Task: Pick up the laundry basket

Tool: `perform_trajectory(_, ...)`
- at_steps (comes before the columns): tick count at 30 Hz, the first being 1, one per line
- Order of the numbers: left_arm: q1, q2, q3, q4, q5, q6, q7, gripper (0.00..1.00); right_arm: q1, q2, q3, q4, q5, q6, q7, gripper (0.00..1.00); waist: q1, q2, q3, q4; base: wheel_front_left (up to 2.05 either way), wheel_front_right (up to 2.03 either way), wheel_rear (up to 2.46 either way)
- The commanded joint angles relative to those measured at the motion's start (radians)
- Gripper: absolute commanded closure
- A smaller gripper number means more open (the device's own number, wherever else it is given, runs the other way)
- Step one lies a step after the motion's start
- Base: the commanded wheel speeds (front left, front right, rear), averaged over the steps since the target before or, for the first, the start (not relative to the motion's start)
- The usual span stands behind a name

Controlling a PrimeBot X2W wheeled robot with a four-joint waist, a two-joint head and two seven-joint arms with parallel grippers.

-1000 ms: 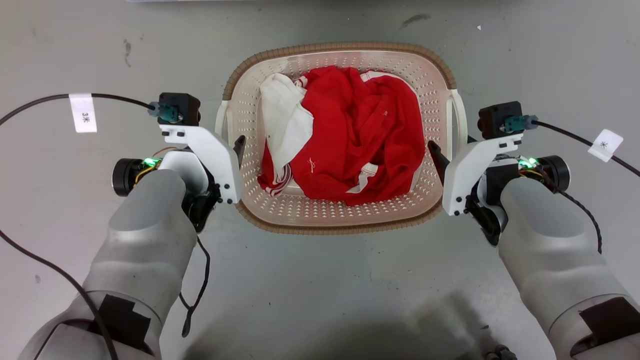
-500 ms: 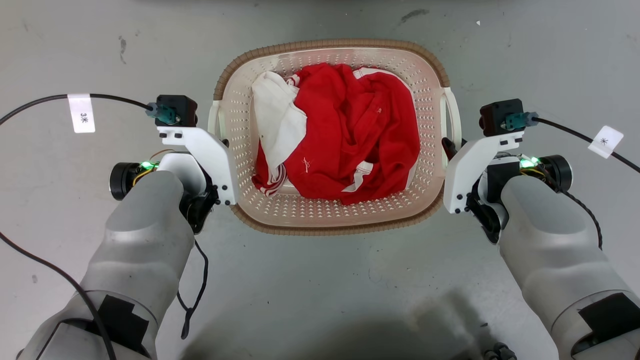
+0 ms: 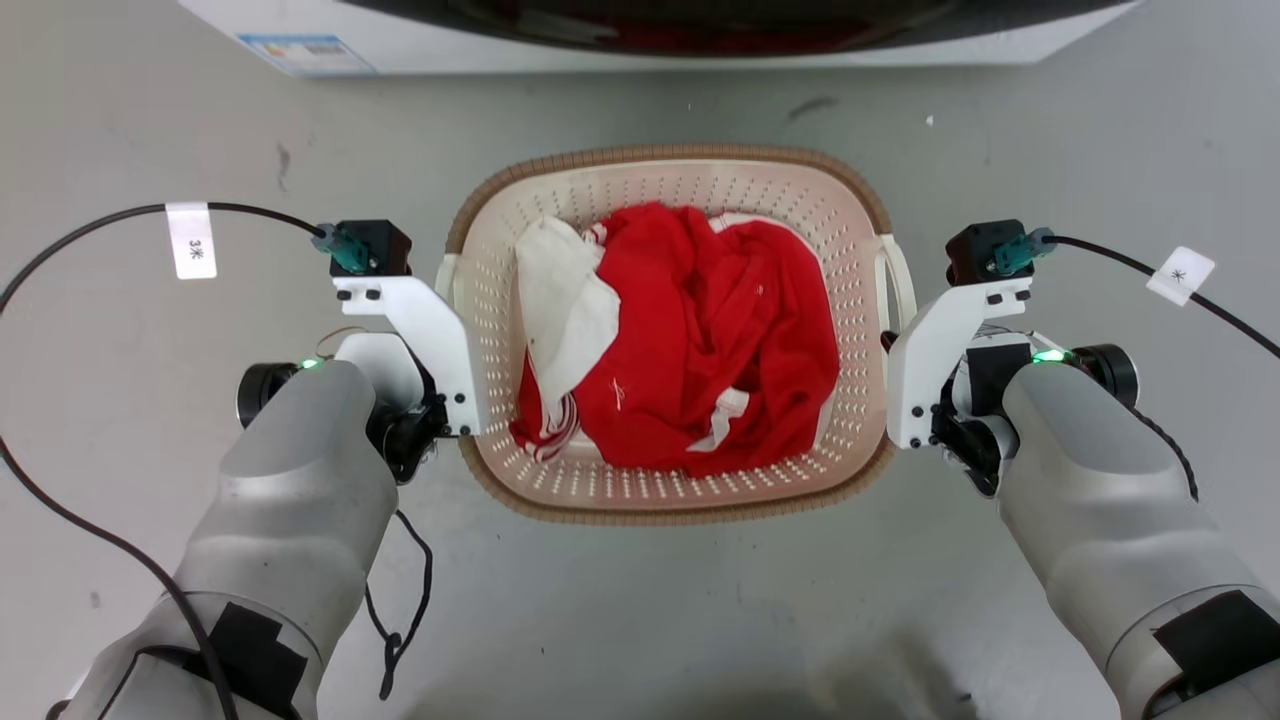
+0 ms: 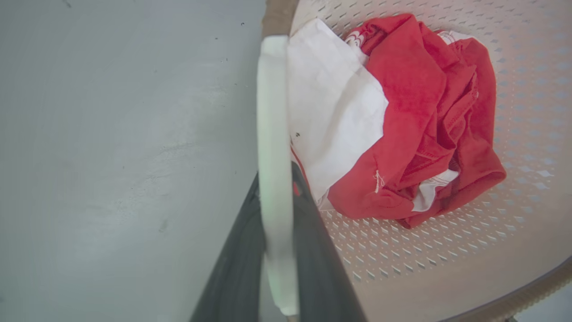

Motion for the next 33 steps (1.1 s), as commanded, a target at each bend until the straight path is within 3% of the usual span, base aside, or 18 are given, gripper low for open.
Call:
perform_trajectory(1,0.002,-0.03,-0.008,-0.011,-0.017,-0.006,0.015,1.0,-0.007,0.028,0.015,-0.004,0.012,0.013,0.021,1.0,0.0,0.0,-0.038,0.001,0.0,0.0,0.0)
perform_trajectory(13,0.018,-0.039,-0.04,0.006,-0.101,-0.008,0.147,1.0,-0.014,0.03,0.047,0.009,0.068,0.013,0.195,1.0,0.0,0.0,-0.224,0.008,0.0,0.0,0.0)
perform_trajectory(33,0.094,-0.052,-0.07,0.049,-0.165,-0.008,0.205,1.0,0.06,0.03,0.05,0.018,0.117,0.013,0.411,1.0,0.0,0.0,-0.492,0.013,0.0,0.0,0.0)
